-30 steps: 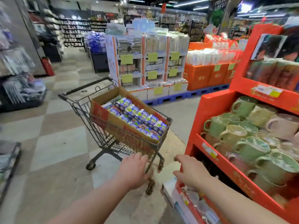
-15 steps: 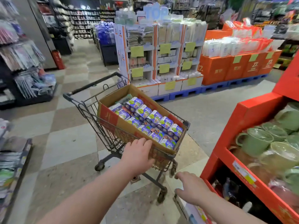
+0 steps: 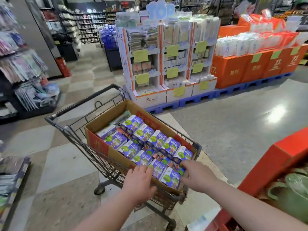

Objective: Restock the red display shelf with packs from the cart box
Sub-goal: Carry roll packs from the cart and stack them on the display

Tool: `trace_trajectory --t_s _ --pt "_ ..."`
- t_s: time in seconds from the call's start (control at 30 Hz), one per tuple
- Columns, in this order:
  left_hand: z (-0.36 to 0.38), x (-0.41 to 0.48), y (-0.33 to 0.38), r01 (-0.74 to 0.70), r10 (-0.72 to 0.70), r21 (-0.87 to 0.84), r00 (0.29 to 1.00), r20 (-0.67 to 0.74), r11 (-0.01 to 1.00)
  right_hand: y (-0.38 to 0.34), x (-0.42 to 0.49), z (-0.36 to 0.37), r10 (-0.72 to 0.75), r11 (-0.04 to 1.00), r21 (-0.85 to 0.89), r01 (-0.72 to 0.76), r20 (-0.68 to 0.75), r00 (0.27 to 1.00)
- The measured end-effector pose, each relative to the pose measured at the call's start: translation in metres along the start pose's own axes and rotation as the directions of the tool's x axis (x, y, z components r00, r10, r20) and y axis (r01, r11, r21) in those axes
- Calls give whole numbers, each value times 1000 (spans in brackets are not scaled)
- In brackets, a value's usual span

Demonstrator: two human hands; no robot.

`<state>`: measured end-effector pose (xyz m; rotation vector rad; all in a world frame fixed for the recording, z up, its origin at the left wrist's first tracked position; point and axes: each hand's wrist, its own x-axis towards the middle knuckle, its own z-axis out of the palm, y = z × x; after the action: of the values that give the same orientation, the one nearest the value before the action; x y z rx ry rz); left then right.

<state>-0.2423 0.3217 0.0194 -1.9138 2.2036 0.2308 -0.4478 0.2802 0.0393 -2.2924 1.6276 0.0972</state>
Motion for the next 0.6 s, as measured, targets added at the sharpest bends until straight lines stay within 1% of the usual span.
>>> trace_trajectory --t_s 0.17,0.3,0.5,0.6 --pt "2 30 -6 19 -18 -7 998 54 1000 11 36 -11 -10 1000 25 10 -11 1000" --pt "2 59 -18 -6 6 3 997 80 1000 15 63 -6 3 998 57 -2 -15 1000" --pt "-1 122 -49 -46 43 25 992 123 999 11 110 9 64 991 117 -64 10 998" --pt "-8 160 -74 -59 56 21 992 112 998 5 140 15 98 987 123 -102 35 995"
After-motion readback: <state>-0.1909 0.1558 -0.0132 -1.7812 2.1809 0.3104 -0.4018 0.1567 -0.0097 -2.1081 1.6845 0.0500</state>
